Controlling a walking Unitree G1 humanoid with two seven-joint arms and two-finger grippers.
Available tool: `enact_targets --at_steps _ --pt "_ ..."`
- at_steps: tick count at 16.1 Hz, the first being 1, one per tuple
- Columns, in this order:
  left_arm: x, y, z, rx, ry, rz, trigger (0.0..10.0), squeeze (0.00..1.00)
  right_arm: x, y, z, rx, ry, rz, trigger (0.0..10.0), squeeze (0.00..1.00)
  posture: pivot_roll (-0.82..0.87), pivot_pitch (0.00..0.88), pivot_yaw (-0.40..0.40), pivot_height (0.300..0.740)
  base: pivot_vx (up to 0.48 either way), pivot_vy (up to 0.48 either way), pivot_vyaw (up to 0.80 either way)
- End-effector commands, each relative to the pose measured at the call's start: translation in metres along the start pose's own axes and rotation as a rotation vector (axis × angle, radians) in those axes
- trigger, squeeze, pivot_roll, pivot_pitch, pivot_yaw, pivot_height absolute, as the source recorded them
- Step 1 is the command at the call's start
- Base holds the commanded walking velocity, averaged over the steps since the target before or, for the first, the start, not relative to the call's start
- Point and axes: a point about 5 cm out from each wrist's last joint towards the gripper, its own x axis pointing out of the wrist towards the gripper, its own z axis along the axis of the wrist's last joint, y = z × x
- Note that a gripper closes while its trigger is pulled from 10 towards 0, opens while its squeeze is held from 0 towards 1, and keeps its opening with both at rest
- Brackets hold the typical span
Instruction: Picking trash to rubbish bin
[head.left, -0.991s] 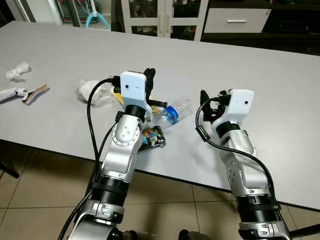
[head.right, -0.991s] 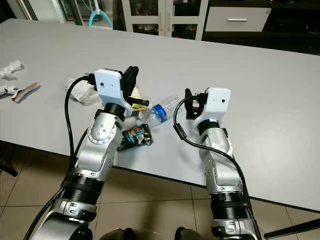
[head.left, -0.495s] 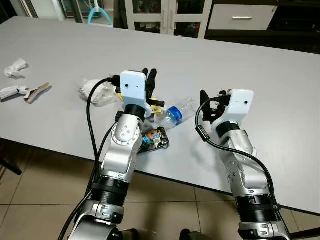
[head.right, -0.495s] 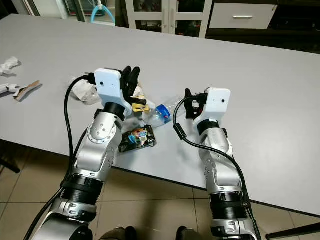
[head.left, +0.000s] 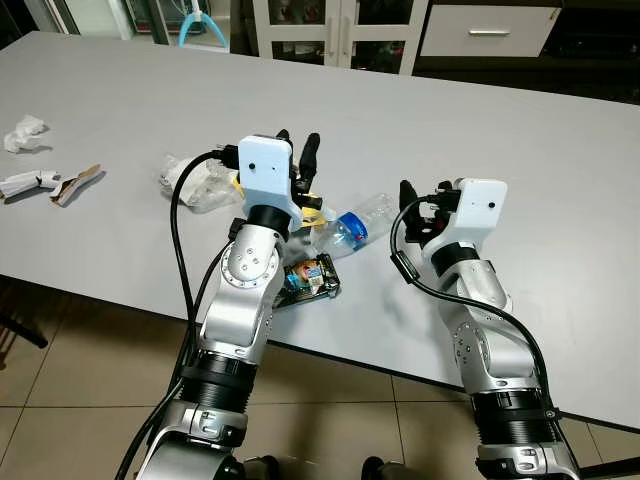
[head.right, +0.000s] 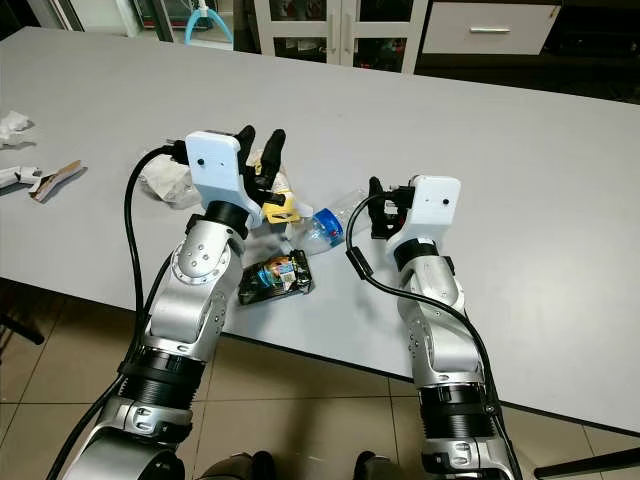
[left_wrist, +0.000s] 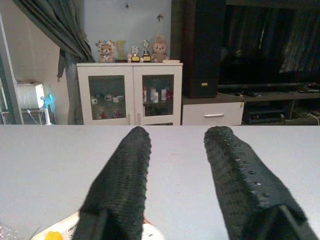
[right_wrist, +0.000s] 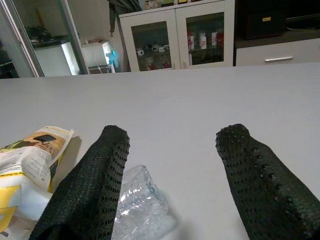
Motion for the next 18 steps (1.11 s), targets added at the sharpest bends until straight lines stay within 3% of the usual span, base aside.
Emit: enact_targets --at_steps 1,15,16,17,18 --pt "-0.002 -0.002 0.001 0.012 0.003 -0.015 10.0 1.0 -0.001 0.0 -0.002 0.004 0.007 0.002 10.0 0.0 -0.1 0.147 0.03 0.74 0.0 0.0 0.0" --pt "0.001 -0.005 0.009 0.017 -0.018 -0.039 10.0 1.0 -0.001 0.001 -0.002 0.002 0.008 0.011 10.0 0.0 -0.1 0.123 0.035 0.74 0.0 0.0 0.0" --pt "0.002 -0.006 0.019 0.017 -0.036 -0.069 10.0 0.6 -0.002 0.004 -0.005 0.004 0.025 0.041 10.0 0.0 -0.1 0.128 0.033 0.74 0.0 0.0 0.0" --pt "0.002 -0.006 0.024 -0.043 -0.036 -0.082 10.0 0.0 -0.003 0.007 -0.006 -0.005 0.033 0.079 10.0 0.0 -0.1 0.131 0.034 0.74 0.0 0.0 0.0" --pt "0.0 -0.003 0.028 -0.115 -0.037 -0.09 10.0 0.0 -0.006 0.011 -0.008 -0.019 0.048 0.133 10.0 0.0 -0.1 0.131 0.034 0.74 0.0 0.0 0.0"
